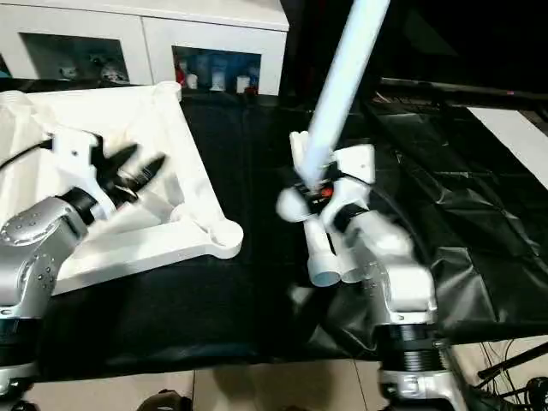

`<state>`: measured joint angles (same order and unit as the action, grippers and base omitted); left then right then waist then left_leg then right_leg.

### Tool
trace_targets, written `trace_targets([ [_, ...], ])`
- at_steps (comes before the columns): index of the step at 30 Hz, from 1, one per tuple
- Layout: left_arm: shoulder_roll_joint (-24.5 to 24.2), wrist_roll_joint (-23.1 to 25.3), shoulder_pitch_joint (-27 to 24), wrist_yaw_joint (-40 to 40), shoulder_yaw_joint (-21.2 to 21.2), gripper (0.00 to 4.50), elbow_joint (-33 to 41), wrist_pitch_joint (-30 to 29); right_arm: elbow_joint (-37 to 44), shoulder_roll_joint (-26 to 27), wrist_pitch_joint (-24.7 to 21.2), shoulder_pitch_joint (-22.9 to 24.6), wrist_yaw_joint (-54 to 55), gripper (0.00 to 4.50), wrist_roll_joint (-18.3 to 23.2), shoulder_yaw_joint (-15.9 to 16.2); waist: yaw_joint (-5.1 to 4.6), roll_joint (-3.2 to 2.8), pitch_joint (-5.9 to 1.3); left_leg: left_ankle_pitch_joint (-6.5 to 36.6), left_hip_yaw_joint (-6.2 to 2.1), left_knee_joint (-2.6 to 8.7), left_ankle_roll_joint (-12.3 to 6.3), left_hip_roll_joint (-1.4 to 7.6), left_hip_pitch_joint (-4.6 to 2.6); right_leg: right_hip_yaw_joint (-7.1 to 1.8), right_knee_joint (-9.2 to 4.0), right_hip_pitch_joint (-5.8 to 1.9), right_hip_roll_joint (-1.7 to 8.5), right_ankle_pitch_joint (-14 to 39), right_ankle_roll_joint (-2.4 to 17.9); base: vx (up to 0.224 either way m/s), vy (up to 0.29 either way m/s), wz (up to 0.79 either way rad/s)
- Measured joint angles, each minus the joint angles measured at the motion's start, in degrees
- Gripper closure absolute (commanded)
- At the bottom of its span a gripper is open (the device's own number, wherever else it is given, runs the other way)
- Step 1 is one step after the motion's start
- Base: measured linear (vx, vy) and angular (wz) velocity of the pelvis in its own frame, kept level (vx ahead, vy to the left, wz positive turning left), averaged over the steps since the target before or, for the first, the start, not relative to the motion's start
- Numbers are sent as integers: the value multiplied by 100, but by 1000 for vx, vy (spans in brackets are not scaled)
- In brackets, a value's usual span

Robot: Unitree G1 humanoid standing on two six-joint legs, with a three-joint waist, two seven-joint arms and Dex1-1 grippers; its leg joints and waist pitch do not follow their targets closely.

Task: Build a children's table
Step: Pick table leg

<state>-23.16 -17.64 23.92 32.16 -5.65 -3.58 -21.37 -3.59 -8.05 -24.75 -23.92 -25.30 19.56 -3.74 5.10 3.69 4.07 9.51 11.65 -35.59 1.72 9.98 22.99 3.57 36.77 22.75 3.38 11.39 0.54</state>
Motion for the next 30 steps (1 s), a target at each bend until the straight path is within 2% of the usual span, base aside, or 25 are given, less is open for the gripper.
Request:
trace_targets([
  [1, -120, 38, 44, 137, 74, 154, -89, 68, 50, 10, -12, -5, -60, 264, 88, -14, -2, -5, 3, 0, 0, 0, 0, -1, 0, 0, -1, 0, 0, -1, -8, 0, 0, 0],
  [3, -350, 226, 127, 363, 242, 154, -365, 312, 101, -29, -5, -11, -176, 264, 98, -3, -14, -57, 5, 0, -1, 0, 0, -3, -4, -2, -6, -4, 0, -2, -16, 0, 0, 0],
  [5, -472, 366, 166, 516, 385, 154, -539, 442, 112, -113, -3, 24, -226, 264, 79, 24, -14, -146, 12, 0, -2, 0, 1, -6, -3, -4, -14, -8, 1, -12, -16, 0, 0, 0],
  [7, -411, 589, 212, 328, 533, 154, -664, 426, 120, -114, 81, 170, -204, 264, 58, 20, -8, -224, -8, 0, -2, 0, 0, -9, -3, -5, -19, -13, 3, -36, 9, 0, 0, 0],
  [8, -236, 679, 249, 71, 552, 154, -649, 359, 119, -115, 141, 260, -140, 264, 2, 24, 4, -239, -5, 0, -2, 1, 0, -10, -2, -6, -15, -10, 5, -36, 10, 0, 0, 0],
  [12, 377, 669, 86, -610, 478, 154, -233, 280, 277, -230, 378, 419, -78, 264, -257, 110, -16, -236, -7, 0, -2, 2, 0, -4, -2, -2, -8, -2, 3, -34, 8, 0, 0, 0],
  [13, 435, 674, 44, -754, 470, 154, -162, 284, 325, -238, 449, 442, -71, 264, -300, 121, -45, -229, -8, -1, -55, 5, -2, -25, 55, 48, -10, -10, 25, -35, 9, 0, 0, 0],
  [14, 536, 679, -44, -975, 391, 154, 0, 304, 359, -221, 535, 498, -37, 264, -358, 124, -139, -241, -17, -13, -203, 5, -21, -67, 113, 242, -42, -42, 100, -34, 10, 0, 0, 0],
  [15, 602, 690, -169, -1145, 321, 154, 145, 351, 361, -177, 554, 554, 1, 264, -388, 137, -192, -245, -19, -13, -280, 5, -21, -75, 125, 369, -79, -77, 139, -38, 21, 10, -19, 33],
  [16, 609, 710, -248, -1241, 293, 154, 192, 374, 360, -147, 555, 610, 23, 264, -414, 168, -241, -253, -17, -15, -385, -7, -20, -92, 151, 485, -91, -110, 156, -30, 39, 10, -19, 33],
  [17, 654, 735, -419, -1440, 131, 154, 315, 374, 360, -32, 562, 664, 65, 264, -451, 266, -335, -275, -15, -24, -518, -11, -3, -107, 180, 586, -92, -137, 153, -3, 81, 35, -49, 39],
  [18, 668, 748, -505, -1564, 42, 154, 335, 374, 358, 62, 567, 698, 101, 264, -459, 369, -421, -289, -7, -51, -672, -12, 41, -137, 202, 595, -34, -153, 102, 41, 152, 21, -90, 48],
  [19, 683, 779, -576, -1675, -33, 154, 334, 368, 345, 151, 567, 721, 119, 264, -467, 485, -472, -295, -1, -78, -850, -10, 87, -187, 210, 570, 61, -175, 34, 146, 324, 21, -90, 48],
  [20, 699, 842, -600, -1780, -75, 154, 332, 345, 334, 231, 567, 743, 142, 264, -471, 577, -498, -300, 5, -114, -1099, -7, 149, -260, 209, 434, 276, -175, -78, 361, 639, 7, -139, 58],
  [21, 703, 897, -585, -1844, -77, 154, 334, 343, 324, 290, 575, 735, 201, 264, -476, 597, -486, -298, 3, -154, -1264, 24, 217, -326, 209, 309, 425, -184, -144, 502, 772, -9, -189, 68],
  [22, 719, 934, -564, -1897, -94, 154, 334, 342, 285, 341, 633, 695, 292, 264, -502, 604, -475, -259, -19, -188, -1421, 85, 276, -416, 209, 211, 449, -185, -185, 620, 761, -9, -189, 68],
  [23, 765, 955, -562, -1944, -134, 154, 335, 336, 241, 361, 680, 599, 379, 264, -562, 610, -436, -203, -44, -208, -1425, 182, 307, -373, 167, 178, 428, -187, -244, 618, 750, -9, -256, 59],
  [24, 794, 968, -541, -1994, -139, 154, 335, 316, 243, 351, 733, 556, 421, 264, -570, 566, -332, -195, -55, -130, -1282, 98, 226, -345, 171, 195, 371, -195, -246, 580, 636, -32, -243, 29],
  [25, 821, 984, -530, -2013, -101, 154, 335, 289, 234, 334, 763, 534, 459, 264, -570, 492, -207, -216, -48, 89, -1032, -294, -16, -232, 221, 188, 332, -236, -245, 510, 427, -32, -243, 29],
  [26, 845, 963, -524, -1987, -54, 154, 340, 243, 200, 310, 770, 535, 471, 264, -577, 444, -100, -236, -47, 138, -781, -624, -96, -225, 181, 183, 324, -237, -229, 484, 346, -7, -178, -2],
  [27, 852, 963, -482, -1986, 19, 154, 353, 193, 172, 226, 789, 533, 440, 264, -614, 444, -22, -296, -65, 141, -689, -552, -99, -250, 66, 186, 304, -201, -237, 478, 310, 5, -144, 2],
  [28, 856, 964, -416, -1985, 108, 154, 356, 165, 134, 170, 804, 515, 404, 264, -641, 428, 18, -345, -80, 270, -626, -378, -148, -290, -41, 187, 289, -143, -252, 445, 316, 5, -144, 2],
  [29, 862, 972, -339, -1986, 176, 154, 356, 148, 55, 132, 805, 510, 378, 264, -673, 409, 51, -384, -78, 331, -624, -250, -162, -302, -39, 185, 268, -95, -259, 398, 331, -52, -105, 22],
  [30, 864, 993, -329, -1992, 212, 154, 354, 143, 9, 123, 805, 522, 376, 264, -680, 399, 91, -424, -84, 342, -631, -246, -190, -281, -47, 181, 251, -81, -259, 368, 358, -51, -58, 12],
])
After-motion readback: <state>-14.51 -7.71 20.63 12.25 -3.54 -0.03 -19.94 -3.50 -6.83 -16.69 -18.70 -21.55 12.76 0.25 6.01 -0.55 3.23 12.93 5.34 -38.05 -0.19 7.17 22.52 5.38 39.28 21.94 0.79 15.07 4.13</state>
